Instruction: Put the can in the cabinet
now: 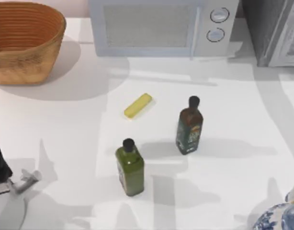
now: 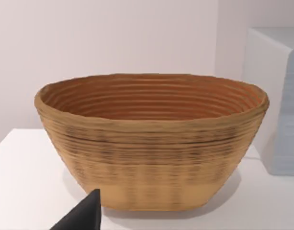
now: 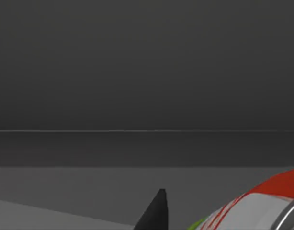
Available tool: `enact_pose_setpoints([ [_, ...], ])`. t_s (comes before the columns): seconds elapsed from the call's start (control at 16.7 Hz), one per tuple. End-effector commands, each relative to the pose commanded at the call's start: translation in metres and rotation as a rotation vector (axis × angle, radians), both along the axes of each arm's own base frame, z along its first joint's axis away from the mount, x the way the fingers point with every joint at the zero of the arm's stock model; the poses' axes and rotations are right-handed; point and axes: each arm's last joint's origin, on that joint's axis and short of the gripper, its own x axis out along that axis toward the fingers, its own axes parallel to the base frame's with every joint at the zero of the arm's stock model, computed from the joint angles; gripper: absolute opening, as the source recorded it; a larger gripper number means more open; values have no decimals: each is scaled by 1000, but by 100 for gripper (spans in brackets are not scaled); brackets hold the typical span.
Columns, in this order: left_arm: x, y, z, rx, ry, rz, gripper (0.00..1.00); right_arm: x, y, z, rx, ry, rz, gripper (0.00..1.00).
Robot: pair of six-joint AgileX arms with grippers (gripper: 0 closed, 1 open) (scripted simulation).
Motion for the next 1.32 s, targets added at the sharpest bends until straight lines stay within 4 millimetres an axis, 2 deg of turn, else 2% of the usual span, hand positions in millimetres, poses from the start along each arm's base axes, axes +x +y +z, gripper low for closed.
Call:
enact_pose_setpoints([
  [0.3, 0, 0, 0, 0, 0, 0, 100, 0, -1, 0, 2, 0, -3, 0],
  [0.42, 0, 0, 0, 0, 0, 0, 100, 8, 0, 1, 0, 9, -3, 0],
  [0.66, 0, 0, 0, 0, 0, 0, 100, 46, 3, 10, -4, 34, -3, 0],
  [1.02, 0, 0, 0, 0, 0, 0, 100, 105, 2, 36, 4, -21, -2, 0],
  [1.32, 0, 0, 0, 0, 0, 0, 100, 143, -2, 24, 3, -9, -3, 0],
])
